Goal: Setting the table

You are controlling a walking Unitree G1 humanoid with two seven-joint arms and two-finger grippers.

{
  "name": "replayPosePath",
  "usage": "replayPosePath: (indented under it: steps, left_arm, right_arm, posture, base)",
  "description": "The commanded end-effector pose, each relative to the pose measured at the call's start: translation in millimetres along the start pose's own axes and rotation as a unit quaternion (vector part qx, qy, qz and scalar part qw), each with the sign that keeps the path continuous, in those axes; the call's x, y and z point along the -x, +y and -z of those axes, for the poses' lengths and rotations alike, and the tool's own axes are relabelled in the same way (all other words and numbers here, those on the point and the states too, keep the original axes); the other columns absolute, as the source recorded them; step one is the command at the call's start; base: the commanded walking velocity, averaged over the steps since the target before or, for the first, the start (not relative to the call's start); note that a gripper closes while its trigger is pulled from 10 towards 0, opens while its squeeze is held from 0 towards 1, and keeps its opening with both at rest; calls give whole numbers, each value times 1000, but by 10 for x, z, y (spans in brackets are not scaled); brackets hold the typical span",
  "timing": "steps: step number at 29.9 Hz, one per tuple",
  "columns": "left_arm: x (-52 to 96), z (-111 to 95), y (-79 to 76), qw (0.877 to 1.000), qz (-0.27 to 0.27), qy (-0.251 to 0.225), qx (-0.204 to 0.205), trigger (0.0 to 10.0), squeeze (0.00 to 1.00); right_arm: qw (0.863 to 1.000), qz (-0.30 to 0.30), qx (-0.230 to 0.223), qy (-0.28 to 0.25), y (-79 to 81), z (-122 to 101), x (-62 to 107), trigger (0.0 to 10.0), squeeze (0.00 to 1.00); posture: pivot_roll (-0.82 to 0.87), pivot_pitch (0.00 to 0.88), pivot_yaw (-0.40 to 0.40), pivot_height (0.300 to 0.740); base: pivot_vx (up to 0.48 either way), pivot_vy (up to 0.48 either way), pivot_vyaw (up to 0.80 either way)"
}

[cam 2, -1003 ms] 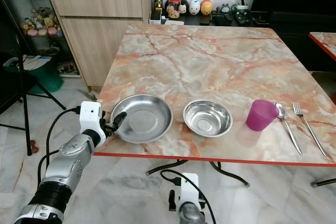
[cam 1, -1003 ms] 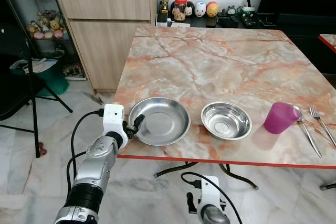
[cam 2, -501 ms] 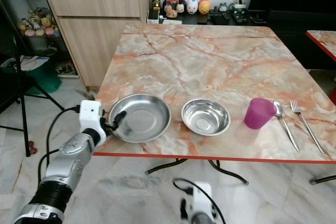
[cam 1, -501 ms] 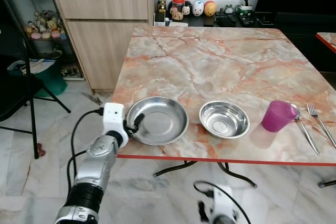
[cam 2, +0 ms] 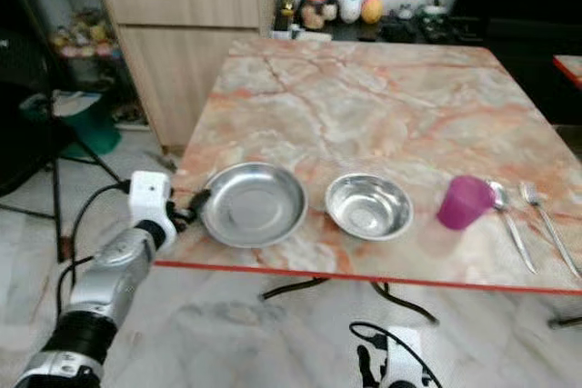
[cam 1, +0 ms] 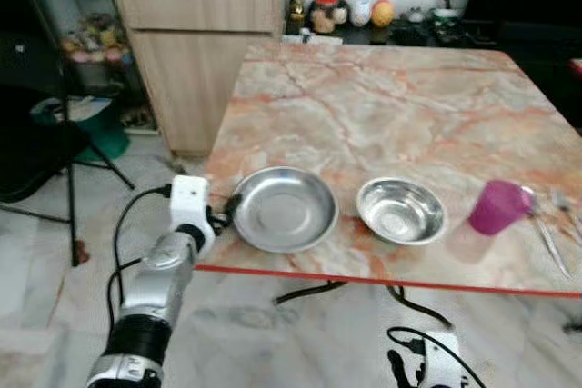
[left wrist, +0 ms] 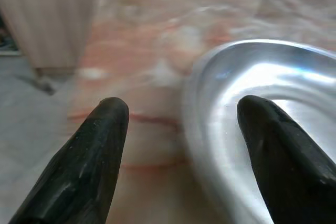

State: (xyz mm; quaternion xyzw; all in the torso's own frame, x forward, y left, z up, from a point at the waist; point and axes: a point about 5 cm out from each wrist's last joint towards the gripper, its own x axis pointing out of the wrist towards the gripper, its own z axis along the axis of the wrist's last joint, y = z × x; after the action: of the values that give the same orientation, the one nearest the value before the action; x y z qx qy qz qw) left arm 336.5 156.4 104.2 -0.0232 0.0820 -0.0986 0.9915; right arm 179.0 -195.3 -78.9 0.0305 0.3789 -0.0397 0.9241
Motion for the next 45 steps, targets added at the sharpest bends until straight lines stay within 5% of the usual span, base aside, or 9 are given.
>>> replayPosePath:
  steps: [1, 9, 20, 23, 29, 36, 45]
  left_arm:
    - [-21, -49, -53, 1000, 9, -8, -9, 10000, 0]
    - [-13, -45, -53, 1000, 8, -9, -7, 10000, 0]
    - [-22, -19, -109, 1000, 15, -8, -6, 10000, 0]
    - [-19, -19, -105, 1000, 14, -8, -5, 10000, 0]
    - [-3, -4, -82, 1000, 8, -8, -2, 10000, 0]
    - [-12, -3, -77, 1000, 8, -7, -3, 10000, 0]
    - [-20, -4, -80, 1000, 11, -6, -2, 10000, 0]
  right_arm:
    - [1000, -22, -5, -22, 125, -120, -47, 10000, 0]
    - [999, -39, 5, -30, 160, -141, -49, 10000, 0]
    - [995, -78, 26, -54, 676, -430, -152, 10000, 0]
    - [995, -80, 31, -48, 696, -439, -159, 10000, 0]
    - [998, -48, 26, -20, 435, -300, -138, 10000, 0]
    - [998, 34, 10, 44, -223, 241, 116, 10000, 0]
    - [992, 79, -8, 93, -571, 620, 387, 10000, 0]
  posture:
    - [106, 0, -28, 740]
    - [104, 0, -29, 740]
    - [97, 0, -31, 740]
    - [103, 0, -35, 740]
    - [97, 0, -38, 740]
    - [76, 0, -31, 740]
    - [71, 0, -27, 740]
  base:
    - [0, 0, 0]
    - [0, 0, 0]
    - [0, 0, 0]
    - [0, 0, 0]
    - [0, 0, 0]
    - [0, 0, 0]
    - [0, 0, 0]
